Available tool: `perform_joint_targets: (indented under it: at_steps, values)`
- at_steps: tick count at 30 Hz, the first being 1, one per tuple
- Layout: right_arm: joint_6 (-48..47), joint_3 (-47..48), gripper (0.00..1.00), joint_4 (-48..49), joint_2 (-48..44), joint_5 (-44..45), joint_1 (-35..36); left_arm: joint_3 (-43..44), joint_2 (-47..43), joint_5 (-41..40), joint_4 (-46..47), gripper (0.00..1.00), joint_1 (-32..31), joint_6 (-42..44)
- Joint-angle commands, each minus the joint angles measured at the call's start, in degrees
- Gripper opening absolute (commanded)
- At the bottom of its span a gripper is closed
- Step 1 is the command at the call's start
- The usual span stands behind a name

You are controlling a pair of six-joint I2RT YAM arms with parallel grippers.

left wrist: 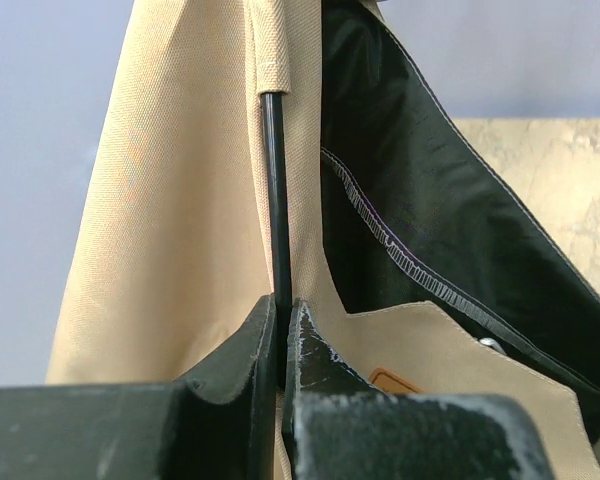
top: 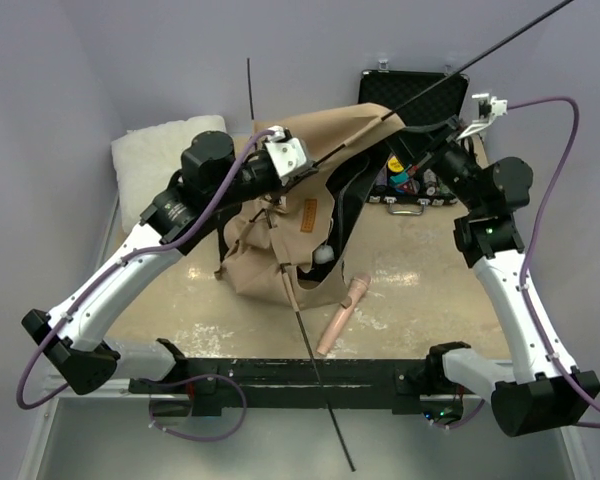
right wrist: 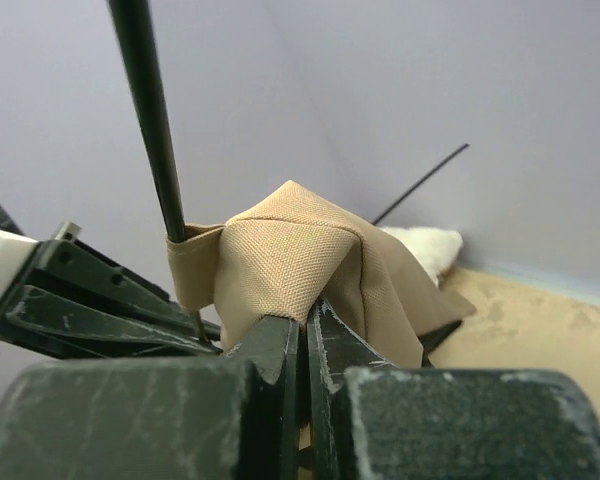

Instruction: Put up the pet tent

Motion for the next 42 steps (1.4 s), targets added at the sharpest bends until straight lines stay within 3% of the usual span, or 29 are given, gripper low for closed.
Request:
perform_joint_targets:
  at_steps: [1, 11, 15, 19, 31, 39, 42]
  values:
    - [3.4, 10.9, 0.0, 11.6, -1.6, 3.0, -1.8, 2.1, -2.4, 1.1, 1.2, 0.0, 1.1, -0.4]
    - [3.1, 25.0, 0.0, 10.7, 1.4, 3.5, -1.8, 14.5, 3.7, 8.8, 8.3, 0.0, 0.6, -3.0]
    - [0.2, 28.0, 0.0, 8.0, 1.0, 8.2, -1.8, 12.7, 6.0, 12.7, 15.9, 0.0, -0.3, -10.1]
    - [-5.8, 29.9, 0.0, 2.8, -0.5, 14.6, -1.8, 8.1, 7.6, 14.4, 26.6, 0.0, -3.2, -11.0]
    - [-18.3, 33.2, 0.0, -6.8, -7.0, 27.8, -1.8, 7.0, 18.7, 22.2, 55.0, 0.0, -7.1, -27.8]
    - [-22.8, 35.4, 0.0, -9.9, -8.7, 30.7, -1.7, 10.4, 23.4, 21.6, 57.5, 0.0, -9.1, -31.4]
    - [-27.2, 34.4, 0.0, -12.3, -9.7, 34.7, -1.8, 8.1, 24.4, 22.0, 57.2, 0.08, -9.1, -35.2]
